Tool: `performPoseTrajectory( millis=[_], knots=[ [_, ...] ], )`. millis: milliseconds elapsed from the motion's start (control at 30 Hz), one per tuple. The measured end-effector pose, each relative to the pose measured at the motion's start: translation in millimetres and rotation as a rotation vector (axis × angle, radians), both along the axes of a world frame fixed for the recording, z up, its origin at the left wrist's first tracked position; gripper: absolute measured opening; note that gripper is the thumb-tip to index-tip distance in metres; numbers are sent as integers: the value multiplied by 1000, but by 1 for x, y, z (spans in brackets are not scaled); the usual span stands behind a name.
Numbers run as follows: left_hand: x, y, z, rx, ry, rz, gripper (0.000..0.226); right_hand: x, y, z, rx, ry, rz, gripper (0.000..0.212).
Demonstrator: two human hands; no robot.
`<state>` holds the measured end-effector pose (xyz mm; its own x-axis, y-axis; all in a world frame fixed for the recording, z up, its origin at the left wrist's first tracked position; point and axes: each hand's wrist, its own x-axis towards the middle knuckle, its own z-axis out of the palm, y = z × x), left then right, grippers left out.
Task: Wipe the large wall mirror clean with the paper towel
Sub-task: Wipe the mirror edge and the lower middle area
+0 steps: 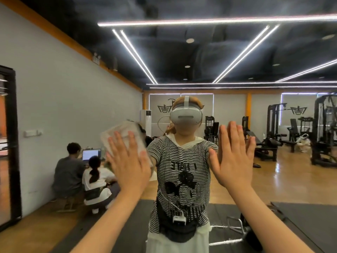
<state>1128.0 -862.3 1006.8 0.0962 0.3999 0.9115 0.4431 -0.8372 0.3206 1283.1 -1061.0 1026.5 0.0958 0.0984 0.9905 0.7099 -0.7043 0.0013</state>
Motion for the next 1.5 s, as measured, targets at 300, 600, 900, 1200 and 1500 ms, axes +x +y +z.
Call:
performPoseTrajectory(
  millis=[300,600,900,1200,1500],
  knots=[
    [-27,48,-6,328,210,-2,66,1,-3,2,0,-18,21,68],
    [3,1,-2,-174,-172,-36,61,-2,-1,1,16,-3,24,68],
    [29,-34,-22,270,165,-47,70,1,-3,0,-8,21,23,69],
    [2,4,-14,-39,-67,-36,60,2,-1,-1,11,0,30,69],
    [40,-47,-11,51,-62,-22,63,3,0,-1,14,-12,34,69]
  ],
)
